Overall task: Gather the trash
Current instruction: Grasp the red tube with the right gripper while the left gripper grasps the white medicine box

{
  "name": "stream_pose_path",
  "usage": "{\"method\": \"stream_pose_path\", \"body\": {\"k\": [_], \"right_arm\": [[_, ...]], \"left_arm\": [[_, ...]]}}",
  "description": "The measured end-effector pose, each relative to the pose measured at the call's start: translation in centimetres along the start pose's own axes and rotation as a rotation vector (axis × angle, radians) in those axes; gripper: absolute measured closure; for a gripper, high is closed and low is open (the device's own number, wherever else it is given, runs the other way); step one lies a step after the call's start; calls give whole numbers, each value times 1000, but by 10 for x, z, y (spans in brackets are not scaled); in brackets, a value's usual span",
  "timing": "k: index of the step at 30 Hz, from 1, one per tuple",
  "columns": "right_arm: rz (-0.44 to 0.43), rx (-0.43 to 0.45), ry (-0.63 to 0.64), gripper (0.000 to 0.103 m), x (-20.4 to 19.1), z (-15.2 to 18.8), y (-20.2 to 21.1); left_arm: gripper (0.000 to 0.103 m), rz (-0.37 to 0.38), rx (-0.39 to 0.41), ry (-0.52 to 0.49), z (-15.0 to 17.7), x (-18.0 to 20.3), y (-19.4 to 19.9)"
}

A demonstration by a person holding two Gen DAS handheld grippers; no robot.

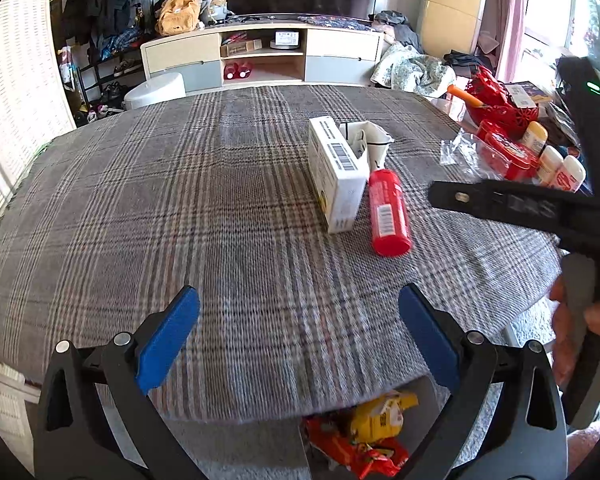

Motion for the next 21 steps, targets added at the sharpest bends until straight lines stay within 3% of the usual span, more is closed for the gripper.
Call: {"method": "stream_pose_path", "body": {"k": [8, 11, 16, 21], "right_arm": [[-5, -73, 9, 55, -9, -7, -46], [-12, -93, 1, 56, -9, -4, -58], [7, -54, 9, 64, -1, -4, -55], [91, -42, 44, 65, 25, -2, -37]], "left_arm": [[8, -1, -1, -4, -13, -10, -19], [8, 3, -4, -5, -17, -10, -25], [8, 12, -7, -1, -23, -6, -36], [9, 34, 11, -17, -34, 8, -45]]}}
Point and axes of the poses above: each gripper's, at about its wrist camera, not at the fingertips, and y roughly against the way its jaws point, x to its right, z to its underside, the point moved 4 cm from there along -y, roughly the way its jaws point, and after that the axes turned 6 degrees about y, right-handed, at the moved point
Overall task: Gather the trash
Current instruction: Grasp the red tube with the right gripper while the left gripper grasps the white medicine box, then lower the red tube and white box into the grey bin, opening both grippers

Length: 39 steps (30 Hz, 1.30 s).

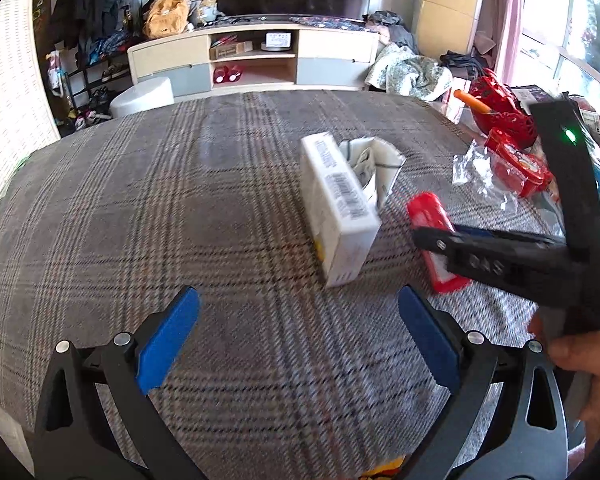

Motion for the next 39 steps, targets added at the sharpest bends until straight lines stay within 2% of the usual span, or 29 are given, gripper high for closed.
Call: {"method": "stream_pose_path", "body": {"k": [1, 5, 9, 15, 16, 17, 23, 29, 35, 39], "right_arm": [[1, 0, -7, 66, 7, 2, 3], [-1, 1, -28, 66, 28, 12, 11], [-35, 11, -35, 66, 35, 24, 19], [-25, 21, -9, 66, 33, 38, 27], [-24, 20, -7, 66, 33, 40, 28], [-23, 19, -5, 66, 33, 42, 29], [-8, 15, 4, 66, 25, 54, 38], [7, 15, 14, 66, 13, 75, 64], [-14, 16, 22, 66, 5, 115, 104], [-30, 7, 41, 66, -4, 155, 126]], "left_arm": [[9, 4, 1, -4, -3, 5, -4], [22, 20, 2, -9, -13, 17, -17], [25, 12, 8, -1, -21, 20, -31], [62, 30, -28, 13, -26, 16, -49], [75, 34, -35, 13, -26, 15, -50], [78, 33, -40, 14, -25, 15, -49], [81, 29, -36, 8, -9, 19, -25], [81, 31, -65, 0, 31, 29, 16], [81, 72, -57, 0, 82, 43, 72], [81, 98, -50, 5, 119, 50, 106]]}}
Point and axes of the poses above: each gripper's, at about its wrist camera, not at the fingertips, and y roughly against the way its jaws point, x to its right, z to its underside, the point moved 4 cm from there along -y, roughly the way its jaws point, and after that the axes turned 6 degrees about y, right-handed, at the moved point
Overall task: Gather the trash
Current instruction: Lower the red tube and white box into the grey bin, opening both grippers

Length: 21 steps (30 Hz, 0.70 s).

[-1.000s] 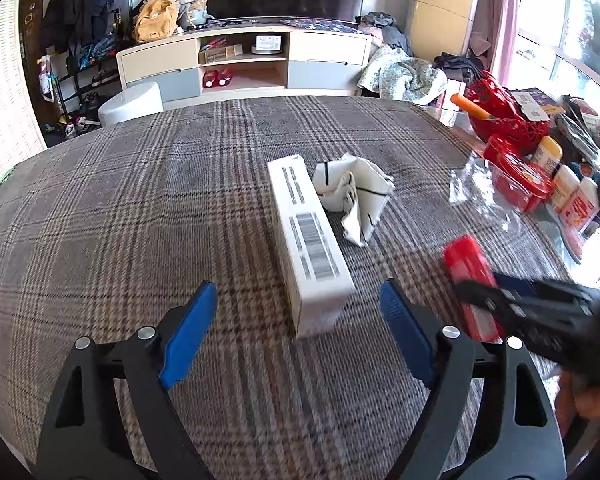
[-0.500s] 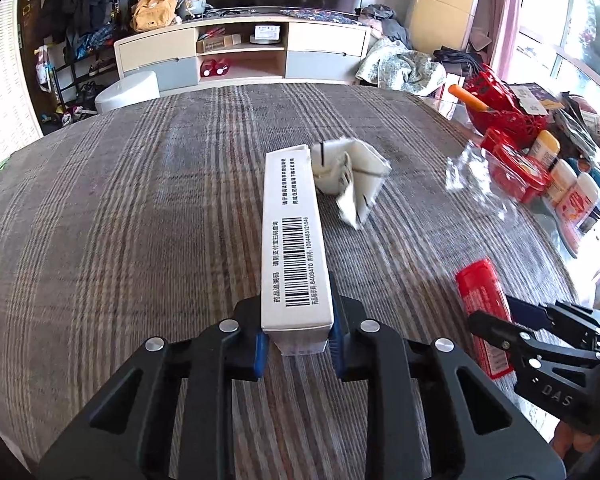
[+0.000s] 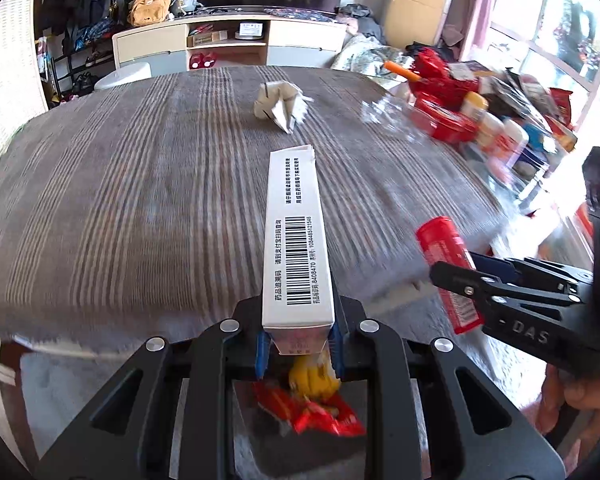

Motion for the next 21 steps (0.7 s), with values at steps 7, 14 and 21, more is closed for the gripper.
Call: {"method": "stream_pose_path", "body": {"k": [7, 14, 21], "right_arm": [[-23, -59, -1, 66, -12, 62, -1], [-62, -117, -35, 66, -17, 102, -25], [-46, -158, -53, 66, -18, 123, -61]], "left_arm": [[81, 11, -32, -16, 68, 9, 22], [81, 20, -140, 19, 127, 3, -6], [81, 14, -242, 42, 156, -1, -54]]}}
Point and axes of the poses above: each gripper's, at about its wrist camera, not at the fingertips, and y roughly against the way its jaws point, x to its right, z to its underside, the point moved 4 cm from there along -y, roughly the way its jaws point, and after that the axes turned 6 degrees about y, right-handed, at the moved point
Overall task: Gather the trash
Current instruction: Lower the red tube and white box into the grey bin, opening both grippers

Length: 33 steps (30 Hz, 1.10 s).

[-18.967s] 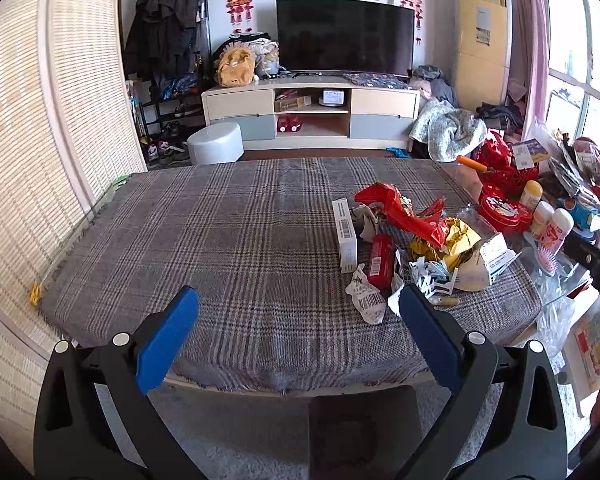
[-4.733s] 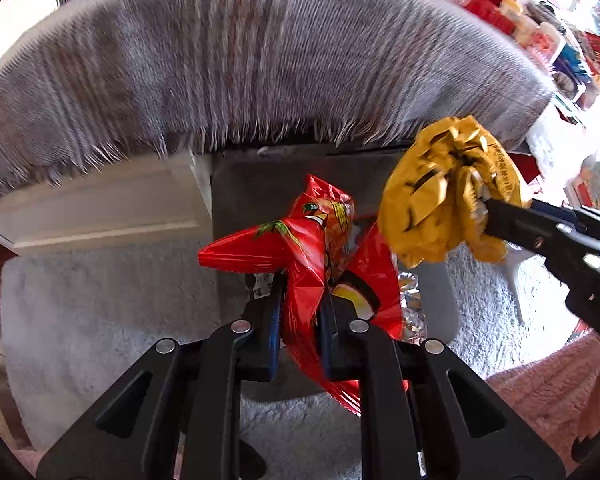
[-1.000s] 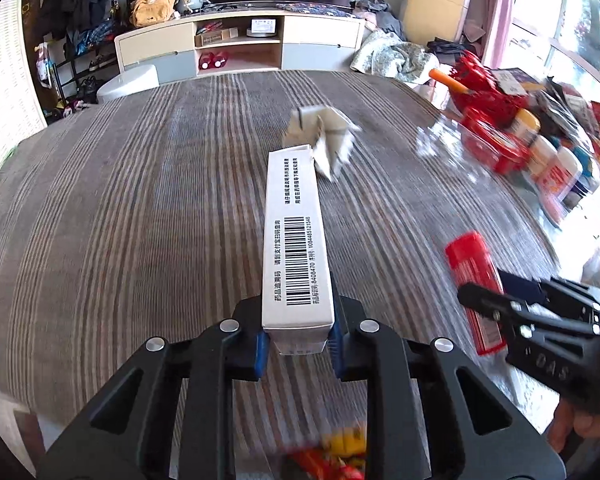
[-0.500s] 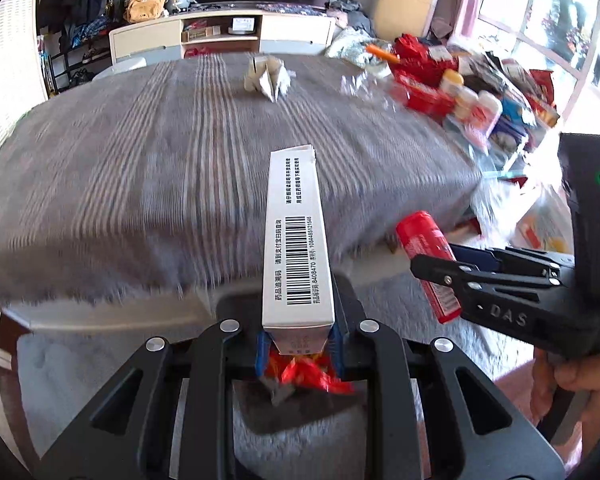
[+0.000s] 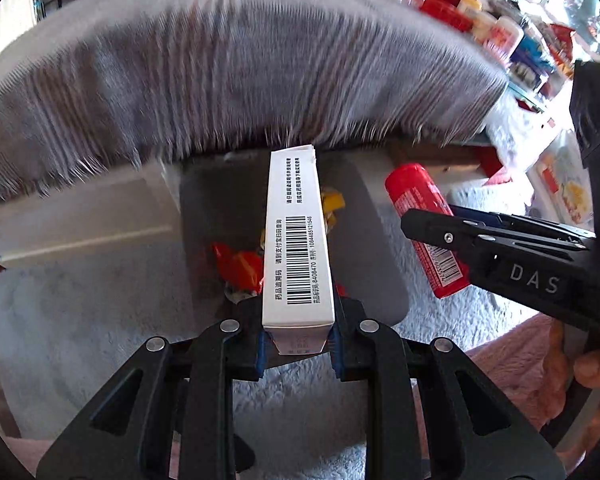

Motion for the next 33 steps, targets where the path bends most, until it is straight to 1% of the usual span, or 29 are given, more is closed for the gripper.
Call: {"method": "stream_pose_path", "body": {"k": [4, 7, 13, 14, 18, 19, 21, 22, 23, 24, 25, 26, 27, 28, 29, 30, 31, 32, 33], "right_arm": [[2, -12, -3, 66, 0, -7, -19], [-12, -25, -14, 66, 0, -16, -34], [-50, -51, -33, 66, 0, -19, -56], [-54, -57, -35, 64, 0, -19, -59], [-60, -56, -37, 64, -1, -21, -62], [-60, -56, -37, 64, -1, -21, -61], [-53, -52, -37, 56, -1, -22, -60], [-50, -51, -37, 52, -1, -22, -59], [-45, -46, -37, 52, -2, -23, -57], [-39, -40, -35, 51, -2, -24, -54], [-30, -35, -32, 45, -1, -24, -51], [-15, -26, -28, 35, 0, -24, -48], [6, -10, -24, 30, 2, -24, -43], [23, 4, -24, 20, 5, -24, -38], [35, 17, -28, 14, 8, -23, -33], [47, 31, -37, 12, 13, -22, -26], [53, 36, -43, 6, 16, -22, -22], [60, 38, -47, 5, 19, -22, -17], [65, 42, -50, 4, 21, -22, -11]], "left_arm": [[81, -6, -62, 20, -1, -7, -31], [81, -10, -79, 20, -4, -11, -45], [81, 3, -89, 41, -9, -16, -54], [80, 6, -94, 48, -9, -17, -56], [80, -6, -105, 57, -7, -19, -59], [79, -11, -104, 55, -7, -20, -58], [70, -25, -98, 46, -7, -20, -56], [64, -32, -89, 43, -7, -20, -53], [58, -36, -82, 40, -7, -21, -49], [56, -40, -74, 35, -8, -20, -46], [52, -44, -67, 30, -8, -19, -43], [47, -46, -60, 26, -8, -18, -38], [43, -45, -53, 24, -8, -18, -34], [36, -45, -49, 22, -7, -17, -31], [29, -47, -44, 21, -6, -17, -26], [25, -47, -41, 20, -5, -16, -22], [19, -45, -41, 21, -4, -16, -19], [15, -38, -45, 23, -2, -16, -14], [14, -33, -50, 24, -1, -16, -10]]}}
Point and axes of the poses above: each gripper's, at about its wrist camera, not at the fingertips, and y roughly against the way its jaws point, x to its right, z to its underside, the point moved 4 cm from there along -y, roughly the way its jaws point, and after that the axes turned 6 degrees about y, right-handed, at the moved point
